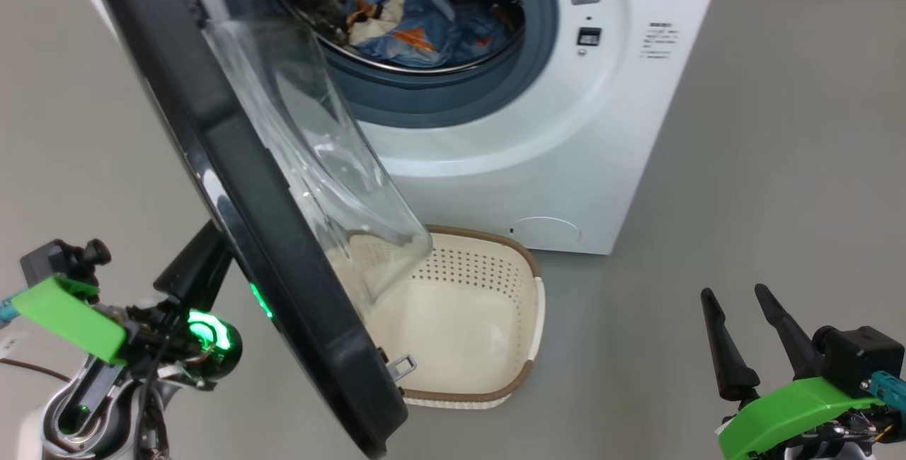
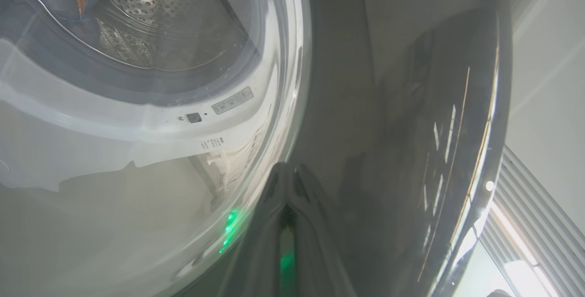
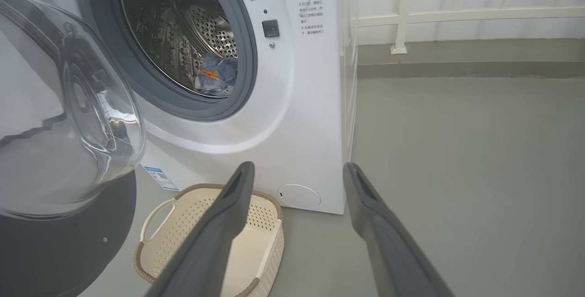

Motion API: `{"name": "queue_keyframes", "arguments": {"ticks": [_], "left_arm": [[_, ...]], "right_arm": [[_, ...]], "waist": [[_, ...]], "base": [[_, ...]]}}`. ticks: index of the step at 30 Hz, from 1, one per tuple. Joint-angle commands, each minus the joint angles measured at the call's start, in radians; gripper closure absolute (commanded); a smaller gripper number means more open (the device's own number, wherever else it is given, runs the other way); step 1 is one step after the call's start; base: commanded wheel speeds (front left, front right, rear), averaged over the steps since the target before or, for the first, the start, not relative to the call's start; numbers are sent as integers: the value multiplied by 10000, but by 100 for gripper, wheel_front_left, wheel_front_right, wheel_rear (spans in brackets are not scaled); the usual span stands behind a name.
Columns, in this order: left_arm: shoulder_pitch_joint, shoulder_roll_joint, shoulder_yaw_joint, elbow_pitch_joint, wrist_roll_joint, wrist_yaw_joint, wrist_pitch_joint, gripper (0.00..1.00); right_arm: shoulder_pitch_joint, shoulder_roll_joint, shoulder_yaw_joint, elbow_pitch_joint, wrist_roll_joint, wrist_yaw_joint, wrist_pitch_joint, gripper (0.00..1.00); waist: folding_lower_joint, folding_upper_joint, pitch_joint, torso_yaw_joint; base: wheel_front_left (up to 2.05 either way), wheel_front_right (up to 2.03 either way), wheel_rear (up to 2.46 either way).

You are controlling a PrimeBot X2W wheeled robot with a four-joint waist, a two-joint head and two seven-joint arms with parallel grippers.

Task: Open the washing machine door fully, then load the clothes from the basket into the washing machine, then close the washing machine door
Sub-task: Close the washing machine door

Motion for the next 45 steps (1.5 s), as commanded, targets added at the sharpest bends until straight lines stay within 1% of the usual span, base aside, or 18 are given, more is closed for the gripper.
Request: {"name": "queue_keyframes", "arguments": {"ticks": [1, 10, 15, 28, 36, 45], "left_arm": [[-424, 129, 131, -205, 87, -136, -38, 100], [-815, 127, -57, -34, 160, -152, -882, 100], [-1085, 127, -177, 131, 377, -153, -1361, 100], [-2214, 126, -294, 921, 700, -154, -2784, 100], [-2888, 126, -215, 1583, 1345, -155, -3506, 100], [-3671, 166, -86, 2500, 1920, -155, -4298, 100]], "right_arm": [[-426, -86, 265, -215, 46, 44, -109, 0], [-527, -77, 259, -91, 107, 44, -247, 0], [-578, -74, 270, 25, 223, 44, -365, 0], [-737, -73, 387, 329, 472, 44, -644, 0], [-888, -73, 480, 513, 583, 44, -817, 0], [-1097, -72, 560, 725, 683, 44, -999, 0]], "waist": [[-1, -1, 67, -228], [-1, -1, 218, -907], [-1, -1, 271, -1347], [-1, -1, 424, -2467], [-1, -1, 597, -3005], [-1, -1, 766, -3433]], "base": [[0, 0, 0], [0, 0, 0], [0, 0, 0], [0, 0, 0], [0, 0, 0], [0, 0, 0]]}}
